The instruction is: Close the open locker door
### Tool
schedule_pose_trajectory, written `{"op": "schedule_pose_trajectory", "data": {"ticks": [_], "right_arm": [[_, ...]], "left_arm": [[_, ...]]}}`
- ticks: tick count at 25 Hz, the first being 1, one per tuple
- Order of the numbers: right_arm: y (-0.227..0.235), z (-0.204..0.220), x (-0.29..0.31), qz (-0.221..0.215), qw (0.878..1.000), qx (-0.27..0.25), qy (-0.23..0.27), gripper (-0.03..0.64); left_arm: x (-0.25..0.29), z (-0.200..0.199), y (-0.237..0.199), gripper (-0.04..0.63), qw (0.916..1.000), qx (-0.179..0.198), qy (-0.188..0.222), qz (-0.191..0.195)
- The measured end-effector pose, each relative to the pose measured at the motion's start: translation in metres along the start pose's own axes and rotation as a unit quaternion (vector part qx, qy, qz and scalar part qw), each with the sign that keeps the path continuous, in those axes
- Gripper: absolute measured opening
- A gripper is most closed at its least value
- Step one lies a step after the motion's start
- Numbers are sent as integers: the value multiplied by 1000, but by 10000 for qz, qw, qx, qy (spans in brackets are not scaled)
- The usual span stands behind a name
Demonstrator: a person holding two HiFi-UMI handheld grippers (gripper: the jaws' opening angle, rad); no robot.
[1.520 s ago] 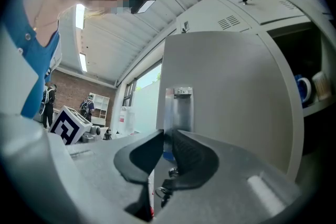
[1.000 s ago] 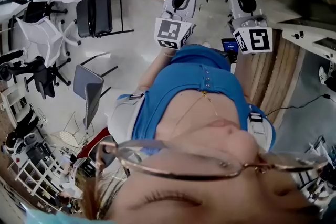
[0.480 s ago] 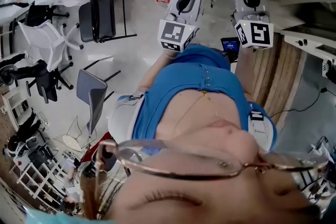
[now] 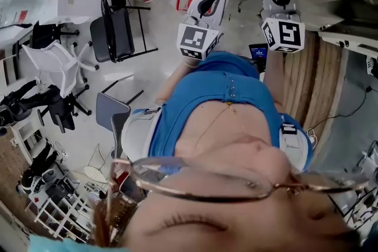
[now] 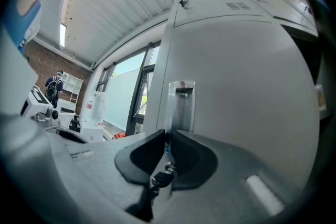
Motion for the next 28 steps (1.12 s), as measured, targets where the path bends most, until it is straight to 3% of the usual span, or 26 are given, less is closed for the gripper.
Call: {"op": "schedule_pose_trajectory", "data": {"ticks": [9, 14, 20, 28], "right_arm": [[-8, 1, -5, 743, 9965, -368, -105, 48], [-5, 3, -13, 1059, 9940, -197, -202, 2], [-13, 12, -30, 1147, 9927, -89, -355, 2], [-34, 21, -53, 1081, 9930, 8, -467, 2]], "left_arm": [[9, 3, -3, -2, 9990, -43, -74, 443], [16, -4, 0, -2, 9972, -96, -17, 747], [24, -10, 10, -2, 9941, -141, 82, 1075], [22, -9, 23, -2, 9925, 10, 30, 1224]]}}
Point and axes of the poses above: the fingertips, and each gripper's own axes: x forward along the fingers, y to its right, z out of its underside, the point moved 8 cm from there along -x, backward along the fingers, and after that the axes turned 6 degrees about z, right-handed, at the moved point
